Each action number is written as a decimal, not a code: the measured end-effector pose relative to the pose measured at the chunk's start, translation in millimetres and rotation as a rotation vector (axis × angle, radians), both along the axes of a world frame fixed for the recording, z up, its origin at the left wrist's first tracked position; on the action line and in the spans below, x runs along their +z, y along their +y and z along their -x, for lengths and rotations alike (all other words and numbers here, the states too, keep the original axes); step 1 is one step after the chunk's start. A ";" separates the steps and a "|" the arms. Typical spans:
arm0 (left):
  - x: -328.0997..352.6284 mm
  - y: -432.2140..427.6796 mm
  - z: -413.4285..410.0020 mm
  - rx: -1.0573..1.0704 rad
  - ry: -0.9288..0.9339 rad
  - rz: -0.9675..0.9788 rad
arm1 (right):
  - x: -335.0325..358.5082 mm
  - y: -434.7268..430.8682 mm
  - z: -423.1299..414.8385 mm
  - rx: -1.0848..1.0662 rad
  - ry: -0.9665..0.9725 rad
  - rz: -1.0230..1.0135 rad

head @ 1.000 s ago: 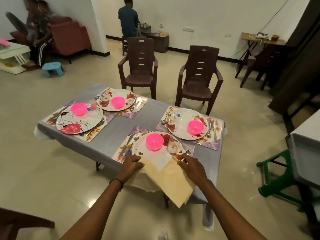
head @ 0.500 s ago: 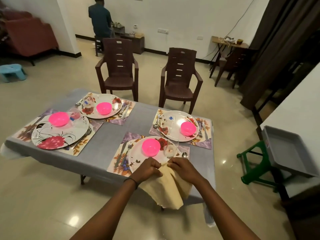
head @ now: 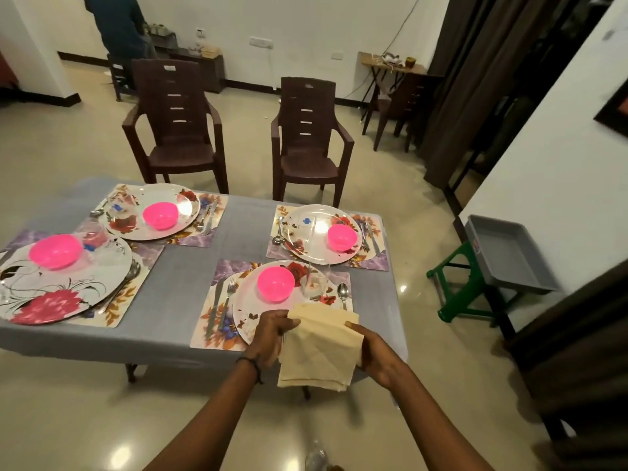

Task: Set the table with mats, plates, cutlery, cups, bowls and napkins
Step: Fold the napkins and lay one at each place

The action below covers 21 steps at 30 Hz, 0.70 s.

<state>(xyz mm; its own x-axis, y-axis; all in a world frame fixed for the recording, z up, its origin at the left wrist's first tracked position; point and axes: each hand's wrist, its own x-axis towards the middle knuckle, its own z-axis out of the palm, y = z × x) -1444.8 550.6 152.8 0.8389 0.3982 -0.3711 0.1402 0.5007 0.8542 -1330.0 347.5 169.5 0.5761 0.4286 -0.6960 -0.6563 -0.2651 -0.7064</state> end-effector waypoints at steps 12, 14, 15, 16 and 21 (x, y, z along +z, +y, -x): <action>-13.5 -21.0 -36.2 -0.050 0.102 0.039 | 4.8 -7.2 -29.1 0.108 -0.193 0.148; -16.6 -25.3 -43.8 -0.060 0.115 0.029 | -0.7 -12.6 -37.0 0.231 -0.264 0.197; -18.2 -28.3 -50.8 -0.068 0.112 0.021 | -7.7 -17.3 -44.6 0.238 -0.291 0.215; -17.3 -30.0 -56.2 -0.076 0.122 0.005 | -15.5 -20.5 -52.9 0.188 -0.292 0.211; -27.8 -36.6 -84.7 -0.055 0.201 -0.205 | -45.9 -44.6 -104.9 0.047 -0.461 0.410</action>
